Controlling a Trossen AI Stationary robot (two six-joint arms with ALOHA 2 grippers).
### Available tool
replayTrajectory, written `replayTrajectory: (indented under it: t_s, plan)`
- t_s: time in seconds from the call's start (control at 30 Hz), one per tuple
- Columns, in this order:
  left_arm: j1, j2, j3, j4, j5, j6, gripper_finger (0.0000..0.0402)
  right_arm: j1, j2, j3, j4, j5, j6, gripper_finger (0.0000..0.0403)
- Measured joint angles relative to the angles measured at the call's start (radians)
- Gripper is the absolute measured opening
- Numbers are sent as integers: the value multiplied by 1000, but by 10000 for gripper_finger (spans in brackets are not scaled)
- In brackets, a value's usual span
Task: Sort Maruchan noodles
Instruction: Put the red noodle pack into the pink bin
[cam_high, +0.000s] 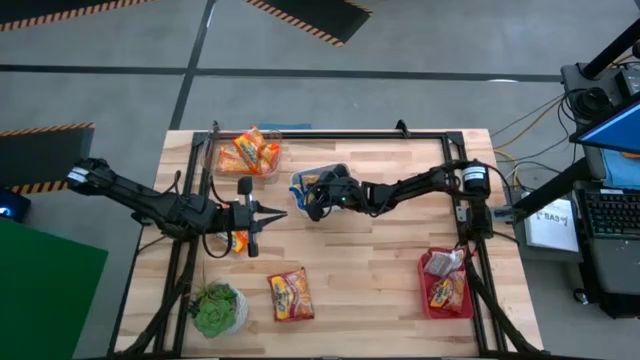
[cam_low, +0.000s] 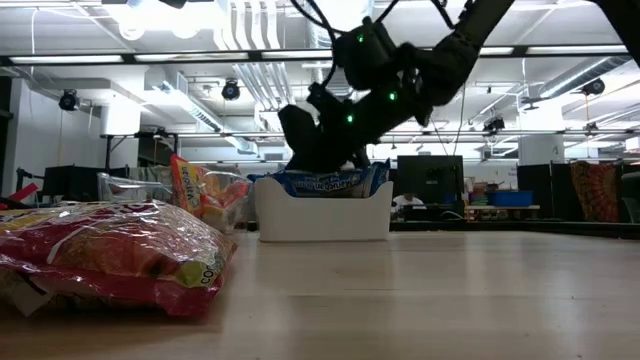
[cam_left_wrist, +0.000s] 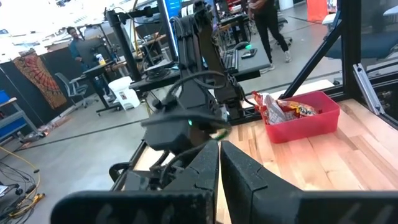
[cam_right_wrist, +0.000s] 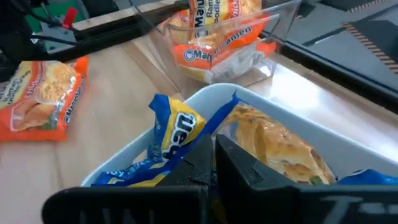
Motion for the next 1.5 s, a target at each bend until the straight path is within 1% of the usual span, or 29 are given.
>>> replayTrajectory:
  t_s: [0.1, 0.23, 0.33, 0.47, 0.63, 0.8, 0.9, 1.03, 1.13, 1.23, 1.4, 1.5]
  plan:
    - [0, 0, 0, 0, 0, -12, 0, 13, -85, 6, -37, -17, -34, 12]
    - [0, 2, 0, 5, 0, -56, 0, 55, -272, 4, -119, -18, -126, 12]
    - [0, 10, 1, 8, 1, -94, 0, 104, -401, -28, -216, -15, -187, 12]
    - [0, 22, 1, 11, 1, -151, 0, 191, -565, -115, -263, -15, -244, 12]
    - [0, 69, 1, 10, 2, -290, 0, 298, -720, -296, -276, -15, -241, 12]
    - [0, 158, 1, 0, 10, -440, 0, 357, -820, -444, -260, -16, -86, 12]
    - [0, 209, 1, -5, 95, -531, 0, 374, -839, -492, -267, -15, -21, 12]
    - [-1, 279, 23, -33, 225, -637, 0, 390, -842, -511, -260, -15, 13, 12]
    - [-1, 342, 84, -158, 305, -711, 0, 397, -833, -512, -259, -15, 14, 12]
    - [-4, 433, 176, -377, 387, -762, 0, 398, -834, -512, -258, -15, 14, 12]
    - [-27, 628, 341, -722, 498, -737, 0, 399, -834, -512, -258, -15, 22, 12]
    - [-43, 740, 410, -826, 534, -683, 0, 404, -834, -514, -258, -15, 29, 12]
